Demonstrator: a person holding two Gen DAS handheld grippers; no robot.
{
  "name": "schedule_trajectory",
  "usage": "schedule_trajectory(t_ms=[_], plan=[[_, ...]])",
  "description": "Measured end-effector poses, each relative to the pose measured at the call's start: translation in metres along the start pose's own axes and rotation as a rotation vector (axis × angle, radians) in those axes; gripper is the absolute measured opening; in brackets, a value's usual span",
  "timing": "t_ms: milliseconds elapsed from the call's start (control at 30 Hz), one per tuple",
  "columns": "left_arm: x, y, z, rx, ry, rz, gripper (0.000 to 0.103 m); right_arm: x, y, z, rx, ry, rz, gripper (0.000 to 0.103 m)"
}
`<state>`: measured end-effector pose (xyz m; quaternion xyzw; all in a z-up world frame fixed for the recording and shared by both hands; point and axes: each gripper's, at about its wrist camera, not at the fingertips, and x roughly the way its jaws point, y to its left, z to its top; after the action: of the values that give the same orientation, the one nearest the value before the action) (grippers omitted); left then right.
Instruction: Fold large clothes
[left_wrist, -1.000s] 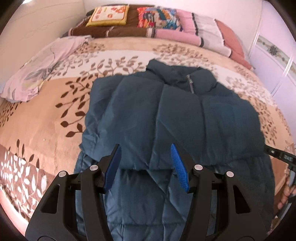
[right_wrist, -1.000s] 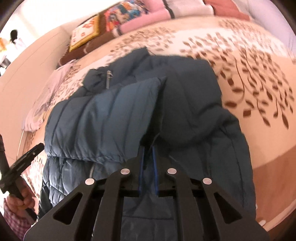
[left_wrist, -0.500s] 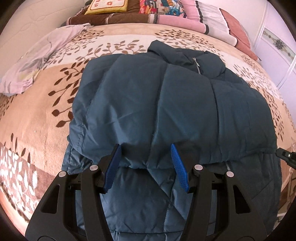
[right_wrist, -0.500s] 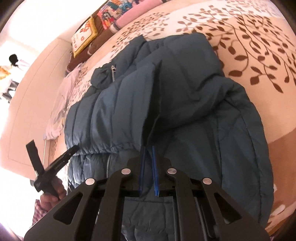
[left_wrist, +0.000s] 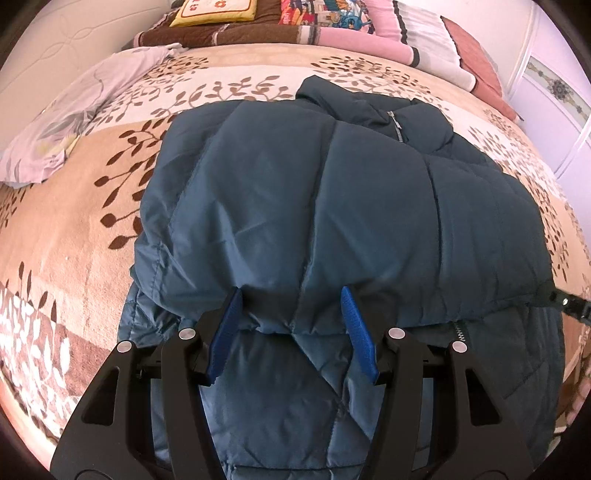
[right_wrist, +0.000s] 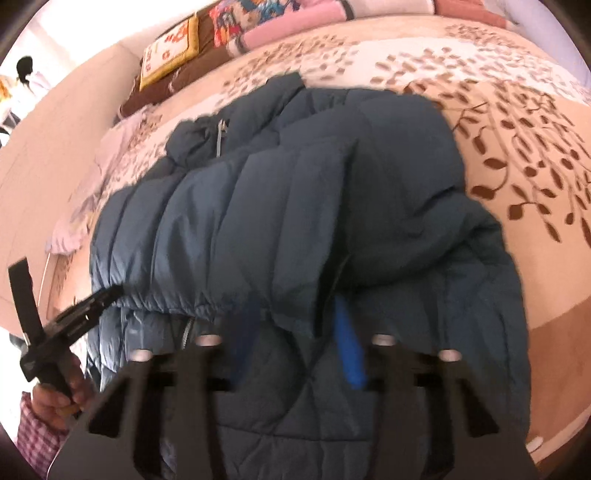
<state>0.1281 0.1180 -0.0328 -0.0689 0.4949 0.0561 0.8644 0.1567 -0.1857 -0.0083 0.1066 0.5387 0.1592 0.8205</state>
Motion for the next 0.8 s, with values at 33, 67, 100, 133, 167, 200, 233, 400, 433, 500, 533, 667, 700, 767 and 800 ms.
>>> schedule_trajectory(t_ms=[33, 67, 100, 133, 167, 200, 233, 400, 433, 500, 533, 667, 700, 767, 800], plan=[[0.0, 0.0, 0.0, 0.0, 0.0, 0.002, 0.055, 0.001, 0.0, -0.001, -0.003, 0.001, -0.009, 0.016], [0.0, -0.001, 0.0, -0.001, 0.001, 0.001, 0.055, -0.001, -0.001, -0.002, -0.006, -0.002, -0.015, 0.013], [0.0, -0.001, 0.0, -0.002, 0.002, -0.001, 0.055, -0.003, -0.002, -0.003, -0.006, -0.006, -0.007, 0.01], [-0.001, -0.001, -0.002, -0.001, 0.006, -0.009, 0.055, -0.006, -0.005, -0.005, -0.001, -0.007, -0.002, 0.009], [-0.002, -0.001, -0.002, 0.001, 0.007, -0.015, 0.055, -0.01, -0.006, -0.007, 0.003, -0.009, -0.001, 0.008], [-0.003, -0.002, -0.004, 0.006, 0.006, -0.022, 0.055, -0.014, -0.008, -0.009, 0.005, -0.011, -0.002, 0.007], [-0.004, -0.004, -0.005, 0.012, 0.005, -0.023, 0.055, -0.017, -0.011, -0.012, 0.009, -0.009, -0.006, 0.007], [-0.005, -0.007, -0.005, 0.02, 0.009, -0.01, 0.055, -0.004, -0.015, -0.014, 0.015, 0.035, -0.033, 0.007], [-0.01, -0.004, -0.005, 0.008, 0.004, -0.023, 0.055, -0.002, -0.013, -0.013, 0.014, 0.037, -0.037, 0.007], [-0.021, -0.001, -0.005, 0.003, -0.01, -0.037, 0.055, -0.001, -0.009, -0.01, 0.008, 0.047, -0.045, 0.008], [-0.031, 0.002, -0.007, 0.005, -0.025, -0.04, 0.055, -0.002, -0.008, -0.01, 0.002, 0.048, -0.052, 0.008], [-0.063, 0.019, -0.018, 0.003, -0.053, -0.043, 0.055, -0.014, -0.001, -0.015, -0.041, 0.012, -0.082, 0.038], [-0.072, 0.025, -0.023, -0.002, -0.059, -0.043, 0.056, -0.019, 0.0, -0.018, -0.051, -0.011, -0.088, 0.055], [-0.086, 0.037, -0.032, -0.007, -0.067, -0.038, 0.058, -0.03, 0.003, -0.023, -0.078, -0.044, -0.093, 0.06], [-0.091, 0.043, -0.038, -0.009, -0.068, -0.033, 0.058, -0.033, 0.004, -0.025, -0.091, -0.047, -0.092, 0.06]])
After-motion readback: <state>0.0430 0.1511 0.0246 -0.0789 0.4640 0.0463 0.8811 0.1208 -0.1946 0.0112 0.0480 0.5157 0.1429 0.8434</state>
